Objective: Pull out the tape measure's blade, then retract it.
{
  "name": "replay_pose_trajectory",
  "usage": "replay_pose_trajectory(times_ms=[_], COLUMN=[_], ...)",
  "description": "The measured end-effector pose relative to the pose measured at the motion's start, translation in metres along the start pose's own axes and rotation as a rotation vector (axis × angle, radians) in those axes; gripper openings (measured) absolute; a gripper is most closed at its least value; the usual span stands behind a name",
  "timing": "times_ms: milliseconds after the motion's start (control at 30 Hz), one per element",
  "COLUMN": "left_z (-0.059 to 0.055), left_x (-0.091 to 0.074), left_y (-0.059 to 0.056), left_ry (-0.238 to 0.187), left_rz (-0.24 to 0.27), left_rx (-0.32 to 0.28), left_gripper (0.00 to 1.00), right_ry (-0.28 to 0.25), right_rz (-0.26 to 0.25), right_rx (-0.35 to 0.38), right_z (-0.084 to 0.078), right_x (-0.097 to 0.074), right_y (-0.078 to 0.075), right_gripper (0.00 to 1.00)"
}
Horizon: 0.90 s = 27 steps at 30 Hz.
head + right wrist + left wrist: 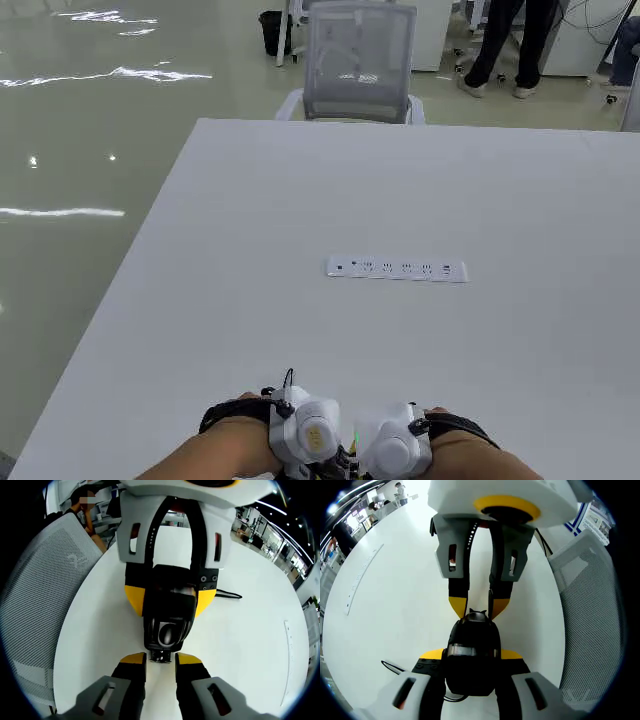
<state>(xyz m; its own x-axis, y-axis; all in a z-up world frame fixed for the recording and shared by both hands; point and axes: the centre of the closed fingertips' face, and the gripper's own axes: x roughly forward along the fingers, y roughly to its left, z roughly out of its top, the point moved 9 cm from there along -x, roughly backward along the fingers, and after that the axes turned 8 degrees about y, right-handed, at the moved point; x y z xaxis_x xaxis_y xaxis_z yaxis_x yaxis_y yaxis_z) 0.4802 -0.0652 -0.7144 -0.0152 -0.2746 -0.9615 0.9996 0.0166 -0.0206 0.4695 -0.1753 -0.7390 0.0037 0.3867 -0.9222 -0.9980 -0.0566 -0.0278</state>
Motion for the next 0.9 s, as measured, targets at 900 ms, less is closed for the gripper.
replay_pose_trajectory(times_ms=[900], left_z=[0.0010], left_x=[-0.0009], left_y=[-0.0013], left_ry=[0.004], left_rz=[0.011], left_rx=[0.000], left_gripper=[0.34], right_ry=[0.021], right_rz=[-0.002], right_rx=[0.075], right_z=[0.0028], right_x=[0.0024], right_y=[0.0008], right_gripper=[0.13])
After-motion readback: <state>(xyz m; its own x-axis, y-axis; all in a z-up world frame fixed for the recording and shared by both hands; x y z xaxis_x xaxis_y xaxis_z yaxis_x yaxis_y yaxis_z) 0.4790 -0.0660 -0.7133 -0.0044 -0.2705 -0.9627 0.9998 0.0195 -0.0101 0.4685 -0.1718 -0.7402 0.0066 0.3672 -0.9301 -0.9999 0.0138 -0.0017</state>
